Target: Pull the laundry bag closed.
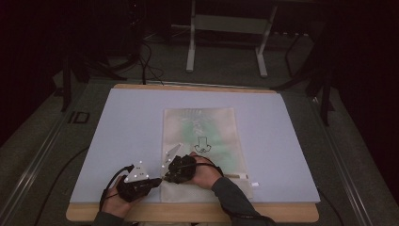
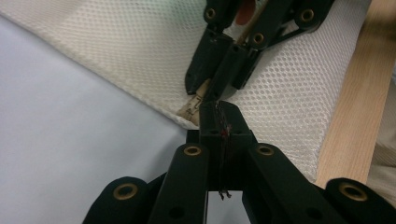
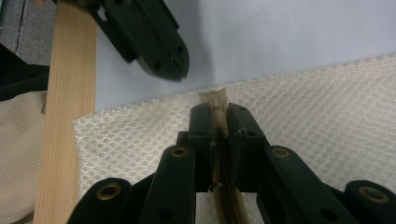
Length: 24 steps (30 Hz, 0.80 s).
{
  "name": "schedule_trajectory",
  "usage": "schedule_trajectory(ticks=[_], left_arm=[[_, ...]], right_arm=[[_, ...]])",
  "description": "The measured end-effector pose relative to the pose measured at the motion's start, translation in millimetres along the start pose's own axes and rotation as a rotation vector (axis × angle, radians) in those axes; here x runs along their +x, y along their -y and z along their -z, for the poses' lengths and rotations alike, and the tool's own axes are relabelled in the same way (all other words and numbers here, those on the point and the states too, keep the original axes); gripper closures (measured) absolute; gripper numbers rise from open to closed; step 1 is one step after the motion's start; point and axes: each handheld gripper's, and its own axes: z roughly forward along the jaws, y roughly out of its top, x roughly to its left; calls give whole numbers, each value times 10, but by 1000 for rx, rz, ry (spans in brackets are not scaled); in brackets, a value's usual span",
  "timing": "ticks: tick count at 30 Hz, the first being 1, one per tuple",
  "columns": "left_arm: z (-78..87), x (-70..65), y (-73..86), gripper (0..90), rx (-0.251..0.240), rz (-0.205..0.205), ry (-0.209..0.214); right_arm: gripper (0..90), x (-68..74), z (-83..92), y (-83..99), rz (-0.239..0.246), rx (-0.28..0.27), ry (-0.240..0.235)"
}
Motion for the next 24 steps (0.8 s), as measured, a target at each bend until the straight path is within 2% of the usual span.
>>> schedule_trajectory(ticks=[5, 9, 12, 18, 21, 24], left_arm=[[-59, -50, -20, 885, 24, -42, 16], [-82, -68, -23, 885, 36, -61, 24], [-103, -74, -20, 884, 54, -77, 12], [-144, -134, -50, 891, 106, -122, -42], [-158, -164, -93, 894, 141, -118, -69], [-158, -150, -88, 896, 144, -94, -63]], right_arm=[[808, 1, -1, 3, -5, -3, 1], [808, 2, -1, 3, -5, -3, 1], [808, 3, -2, 5, -5, -4, 1], [808, 8, 1, 11, -8, 2, -1], [809, 8, -2, 16, 0, 1, 1], [812, 12, 3, 24, 7, 6, 3]])
